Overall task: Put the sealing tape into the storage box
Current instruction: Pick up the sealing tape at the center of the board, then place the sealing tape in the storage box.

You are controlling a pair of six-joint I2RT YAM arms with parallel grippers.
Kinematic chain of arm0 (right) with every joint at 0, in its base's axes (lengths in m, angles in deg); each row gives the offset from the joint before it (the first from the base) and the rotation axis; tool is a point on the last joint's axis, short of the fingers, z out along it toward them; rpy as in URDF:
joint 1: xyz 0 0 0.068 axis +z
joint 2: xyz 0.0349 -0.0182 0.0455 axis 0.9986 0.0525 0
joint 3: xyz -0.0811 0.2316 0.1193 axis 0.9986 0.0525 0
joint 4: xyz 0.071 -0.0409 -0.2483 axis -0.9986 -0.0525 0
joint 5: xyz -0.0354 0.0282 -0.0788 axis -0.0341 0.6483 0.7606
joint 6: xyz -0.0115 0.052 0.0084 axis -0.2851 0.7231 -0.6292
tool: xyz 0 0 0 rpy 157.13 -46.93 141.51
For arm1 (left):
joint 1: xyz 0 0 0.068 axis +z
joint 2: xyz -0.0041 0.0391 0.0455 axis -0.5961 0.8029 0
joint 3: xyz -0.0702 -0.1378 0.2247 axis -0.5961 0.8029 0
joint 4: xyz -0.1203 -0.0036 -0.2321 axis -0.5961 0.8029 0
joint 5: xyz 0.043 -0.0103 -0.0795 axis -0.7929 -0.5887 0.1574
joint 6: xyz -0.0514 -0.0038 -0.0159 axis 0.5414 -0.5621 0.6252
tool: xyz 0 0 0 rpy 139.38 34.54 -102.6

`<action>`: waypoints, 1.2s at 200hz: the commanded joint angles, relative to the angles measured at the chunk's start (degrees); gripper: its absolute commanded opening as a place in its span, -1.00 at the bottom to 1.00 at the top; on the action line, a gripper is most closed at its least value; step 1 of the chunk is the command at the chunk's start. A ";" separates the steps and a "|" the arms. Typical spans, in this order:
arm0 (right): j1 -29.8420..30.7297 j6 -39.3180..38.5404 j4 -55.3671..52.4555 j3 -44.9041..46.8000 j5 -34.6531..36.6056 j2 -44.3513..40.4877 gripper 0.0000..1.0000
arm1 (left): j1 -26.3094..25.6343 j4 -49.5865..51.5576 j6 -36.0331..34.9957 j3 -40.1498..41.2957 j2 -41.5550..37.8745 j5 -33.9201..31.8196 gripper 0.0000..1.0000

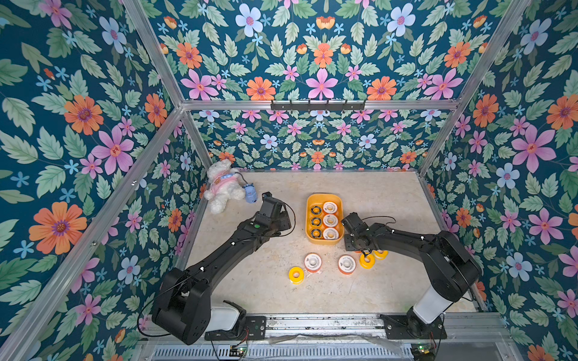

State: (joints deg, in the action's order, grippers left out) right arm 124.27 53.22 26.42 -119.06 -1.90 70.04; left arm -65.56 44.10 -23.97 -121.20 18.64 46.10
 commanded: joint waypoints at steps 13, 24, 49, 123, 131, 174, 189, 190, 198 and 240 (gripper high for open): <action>-0.67 2.49 -1.02 0.48 -3.03 -0.37 -0.47 | 0.14 -0.01 -0.41 -0.60 -0.31 -0.59 0.34; -1.55 2.86 -0.07 0.72 -5.17 -1.28 -0.49 | 0.14 0.12 -0.42 -0.76 -0.28 -0.80 0.34; -4.13 3.91 2.18 1.60 -9.50 -4.54 -0.49 | 0.23 0.32 -0.51 -1.21 -0.34 -0.71 0.34; -15.24 7.82 16.11 4.25 -30.53 -13.66 -0.48 | 0.32 0.53 -0.51 -1.65 -0.27 -0.53 0.34; -15.44 7.81 17.01 3.58 -31.61 -13.83 -0.48 | 0.32 0.51 -0.51 -1.65 -0.31 -0.50 0.34; -15.55 7.75 19.61 -2.83 -35.55 -11.30 -0.48 | 0.32 0.34 -0.36 -1.39 -0.23 -0.12 0.34; -15.53 7.51 19.94 -5.61 -36.24 -9.56 -0.47 | 0.32 0.24 -0.42 -1.39 -0.20 -0.12 0.34; -15.50 7.44 19.86 -5.90 -36.26 -9.37 -0.47 | 0.32 0.25 -0.42 -1.39 -0.23 -0.12 0.34; -15.43 7.12 19.51 -7.76 -36.85 -8.17 -0.47 | 0.30 0.15 -0.42 -1.37 -0.17 -0.06 0.34; -14.80 5.51 16.59 -16.39 -38.06 0.52 -0.46 | 0.34 0.07 -0.44 -1.34 0.08 0.27 0.34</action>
State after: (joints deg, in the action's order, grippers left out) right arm 108.90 60.41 44.30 -131.74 -38.45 66.34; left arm -65.26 44.67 -24.04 -122.51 18.62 46.18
